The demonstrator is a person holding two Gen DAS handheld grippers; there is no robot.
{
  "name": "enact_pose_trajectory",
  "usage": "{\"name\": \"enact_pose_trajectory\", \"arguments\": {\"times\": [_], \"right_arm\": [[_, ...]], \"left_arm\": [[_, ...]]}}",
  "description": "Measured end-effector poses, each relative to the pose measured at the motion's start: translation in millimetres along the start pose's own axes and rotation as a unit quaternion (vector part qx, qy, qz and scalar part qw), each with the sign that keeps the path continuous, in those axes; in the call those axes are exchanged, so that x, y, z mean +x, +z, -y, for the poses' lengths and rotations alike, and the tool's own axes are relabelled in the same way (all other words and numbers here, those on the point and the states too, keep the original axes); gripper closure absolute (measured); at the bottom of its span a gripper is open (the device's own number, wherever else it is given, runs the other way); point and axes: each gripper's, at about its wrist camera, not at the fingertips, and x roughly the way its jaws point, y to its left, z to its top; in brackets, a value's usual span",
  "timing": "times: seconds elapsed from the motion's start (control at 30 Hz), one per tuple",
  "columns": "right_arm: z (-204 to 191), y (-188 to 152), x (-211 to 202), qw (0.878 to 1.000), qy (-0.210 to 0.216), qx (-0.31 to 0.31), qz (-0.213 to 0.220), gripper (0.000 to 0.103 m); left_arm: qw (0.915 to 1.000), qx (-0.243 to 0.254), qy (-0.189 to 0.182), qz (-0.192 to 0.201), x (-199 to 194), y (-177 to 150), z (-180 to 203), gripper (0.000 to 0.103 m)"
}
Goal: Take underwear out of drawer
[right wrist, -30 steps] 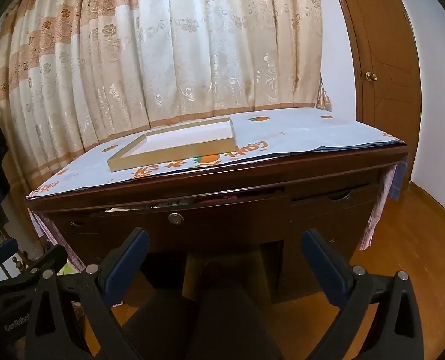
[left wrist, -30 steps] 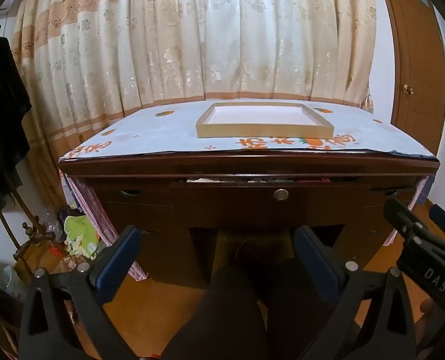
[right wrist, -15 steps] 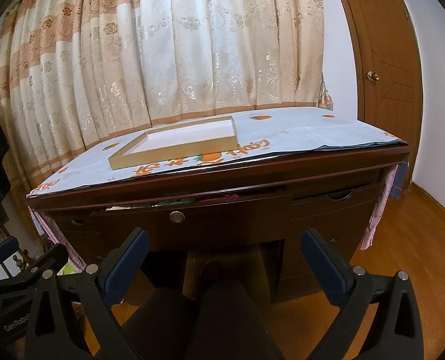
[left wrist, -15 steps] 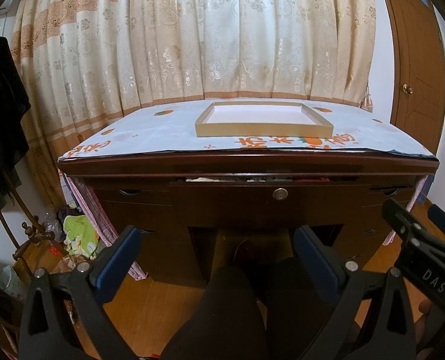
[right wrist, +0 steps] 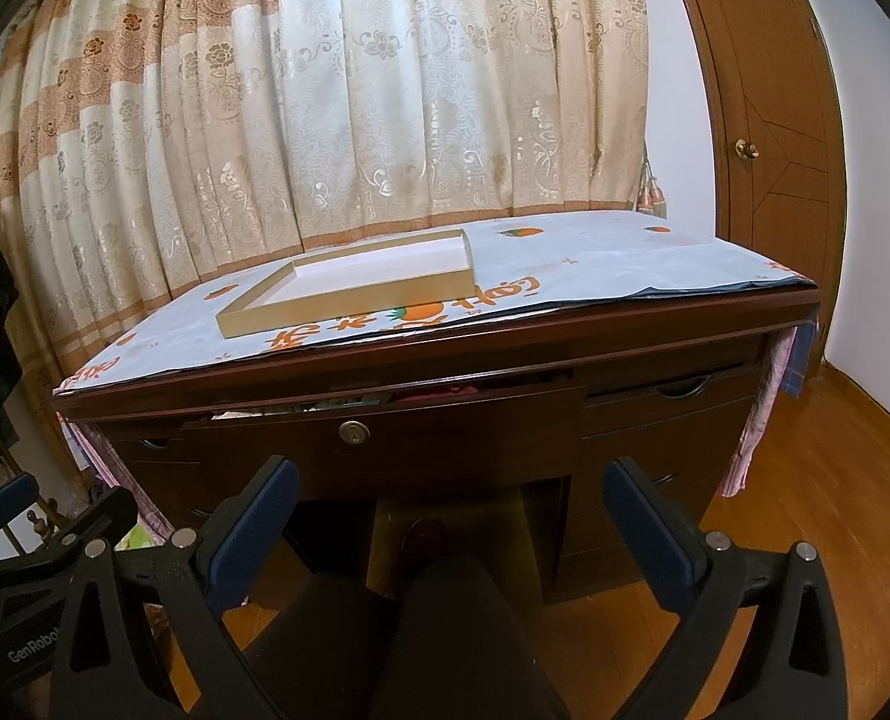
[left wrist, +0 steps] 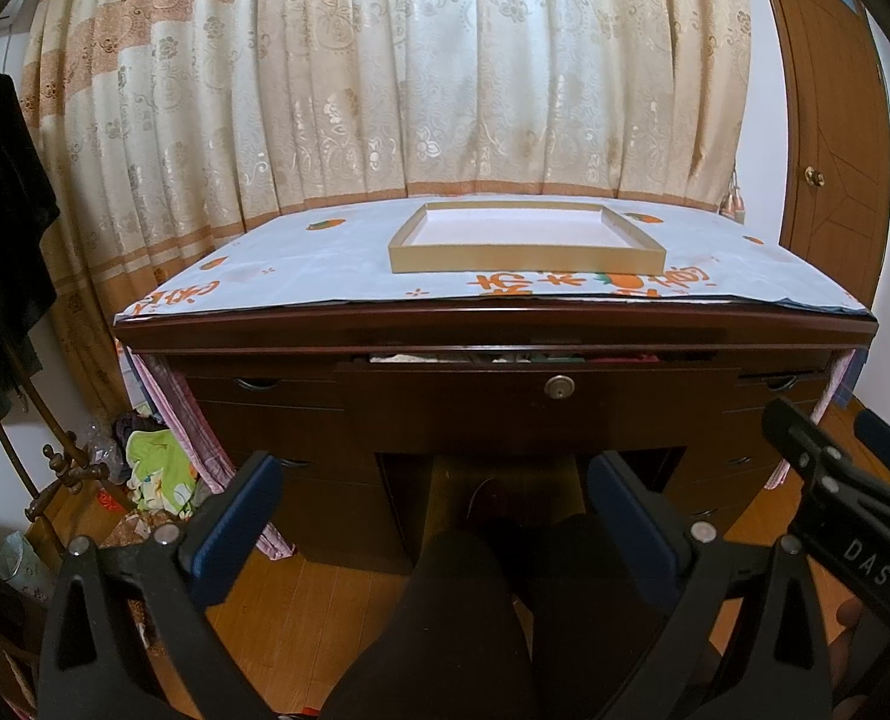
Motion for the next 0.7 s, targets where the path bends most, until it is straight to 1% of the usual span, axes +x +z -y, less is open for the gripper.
{"name": "enact_pose_trajectory", "arguments": {"times": [0.7], "right_arm": [[-1.7,-4.2,3.3,1.0,0.001,0.0,-0.005,0.001]], "left_arm": [[1.0,0.0,-0.001,-0.001,0.0,0.4,-1.4,0.0]]}}
